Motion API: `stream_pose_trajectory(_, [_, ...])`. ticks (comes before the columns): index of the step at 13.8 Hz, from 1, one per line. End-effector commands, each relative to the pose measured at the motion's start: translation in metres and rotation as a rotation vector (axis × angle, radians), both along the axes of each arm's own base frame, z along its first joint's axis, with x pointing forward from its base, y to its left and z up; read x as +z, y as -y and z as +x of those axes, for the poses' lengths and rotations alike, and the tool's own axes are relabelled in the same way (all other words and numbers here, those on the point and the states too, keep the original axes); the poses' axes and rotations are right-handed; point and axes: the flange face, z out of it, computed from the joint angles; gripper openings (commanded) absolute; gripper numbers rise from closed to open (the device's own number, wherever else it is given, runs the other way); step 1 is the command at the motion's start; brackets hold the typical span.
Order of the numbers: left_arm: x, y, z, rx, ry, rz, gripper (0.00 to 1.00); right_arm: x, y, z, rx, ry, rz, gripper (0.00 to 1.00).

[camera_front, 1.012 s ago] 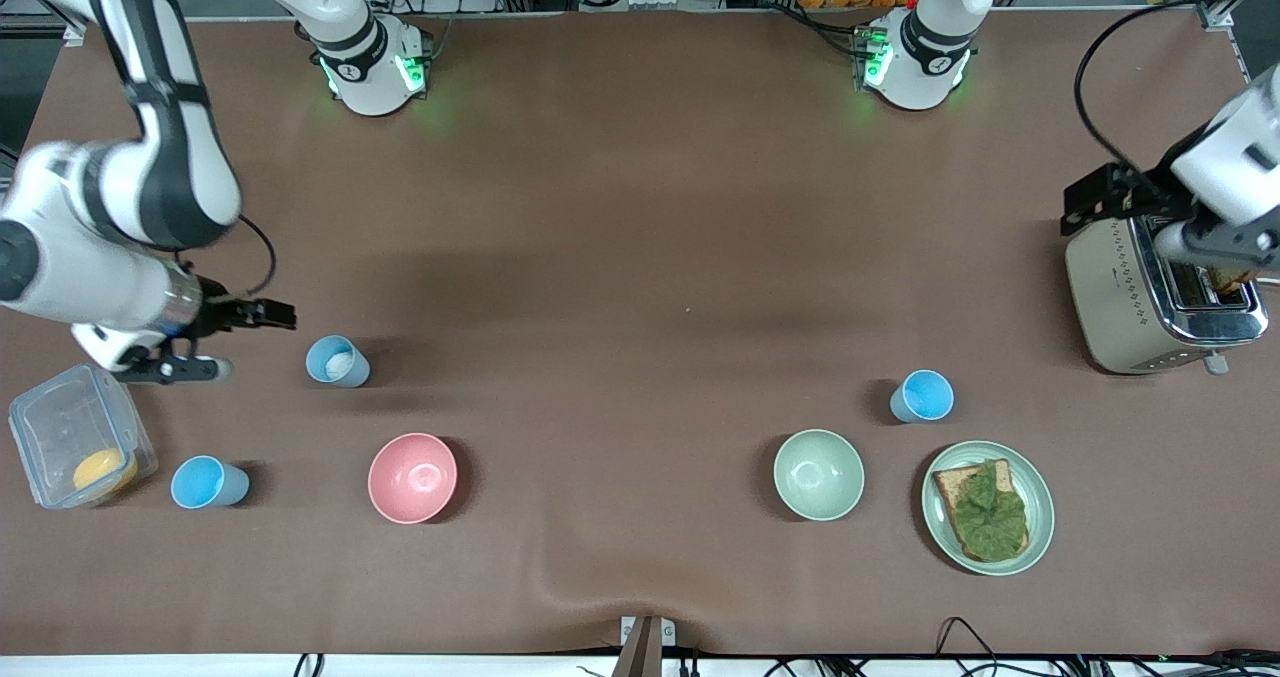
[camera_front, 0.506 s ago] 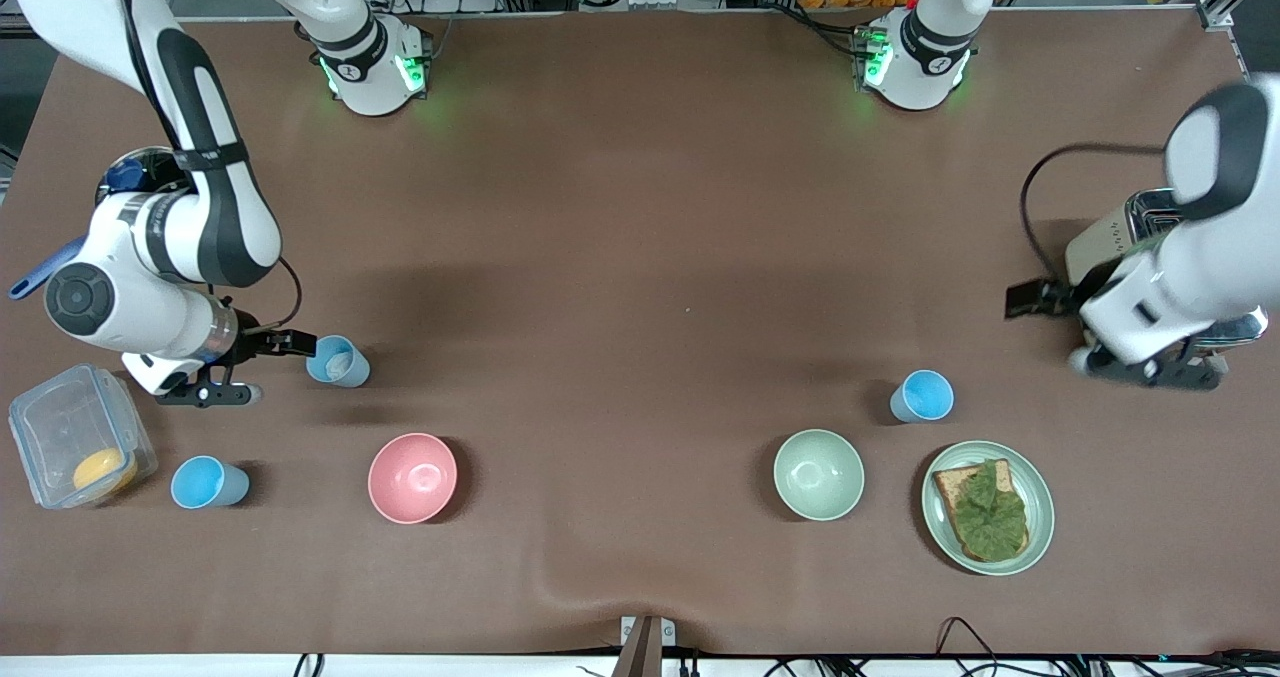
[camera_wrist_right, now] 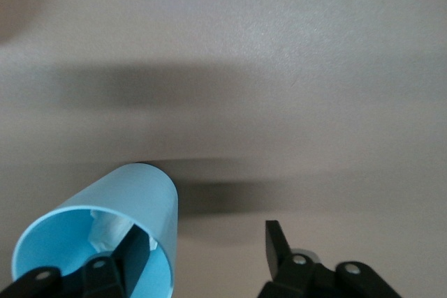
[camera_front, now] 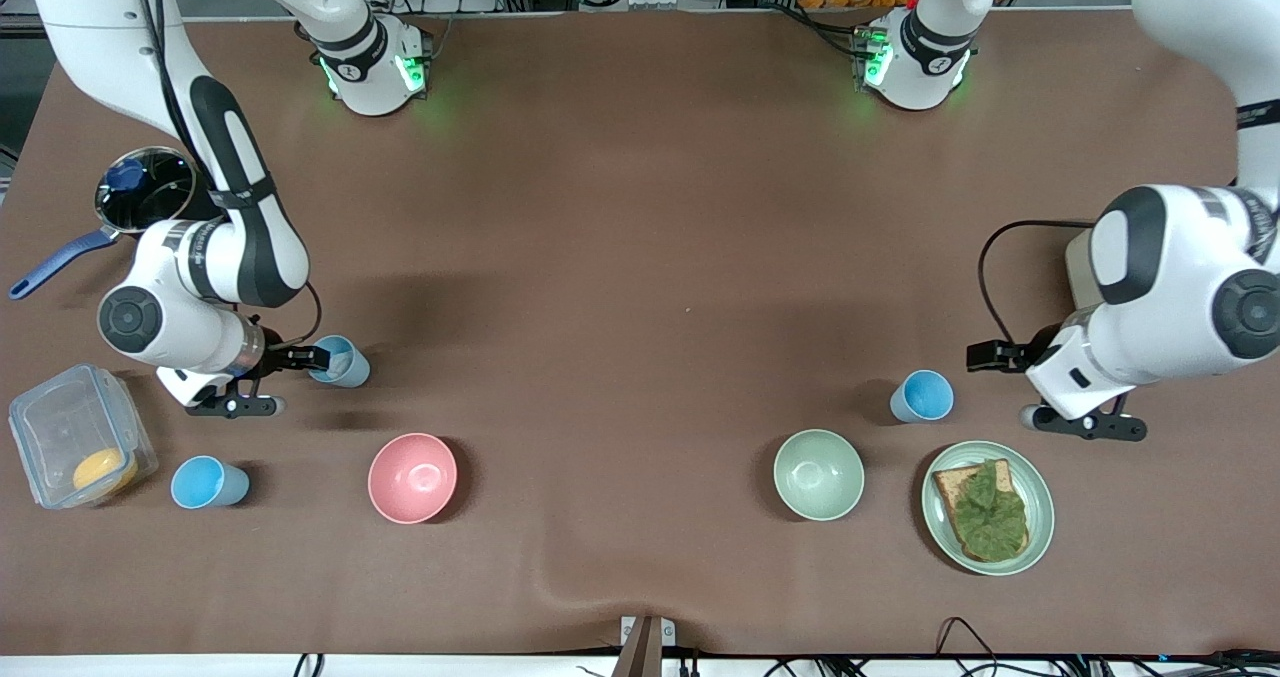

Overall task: Stack blue cups with both arms
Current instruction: 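Grasp the blue cup with the right gripper while the left gripper reaches another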

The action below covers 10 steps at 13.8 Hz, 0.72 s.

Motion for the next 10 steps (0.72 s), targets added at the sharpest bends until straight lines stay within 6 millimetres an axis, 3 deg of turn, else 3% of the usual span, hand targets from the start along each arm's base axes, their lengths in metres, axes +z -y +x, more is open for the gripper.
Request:
stream_pose_trajectory(1, [-0.034,-0.005,-0.002,0.022,0.014,0.014,1.0,0.002,-0.003,0.0,0.008,0.009,0.01,0.0])
stream_pose_trajectory(5, [-0.09,0.0,0.0,0.016,-0.031,0.012,1.0,0.009,-0.02,0.003,0.028,0.015,0.023,0.0])
stream_pose_trajectory(7, [-0.103,0.002,0.001,0.009,-0.035,0.014,1.0,0.029,-0.05,0.008,0.067,0.032,0.049,0.0])
stream_pose_trajectory(10, [-0.118,0.002,0.003,0.012,-0.031,0.012,1.0,0.07,-0.111,0.018,0.101,0.027,0.084,0.0])
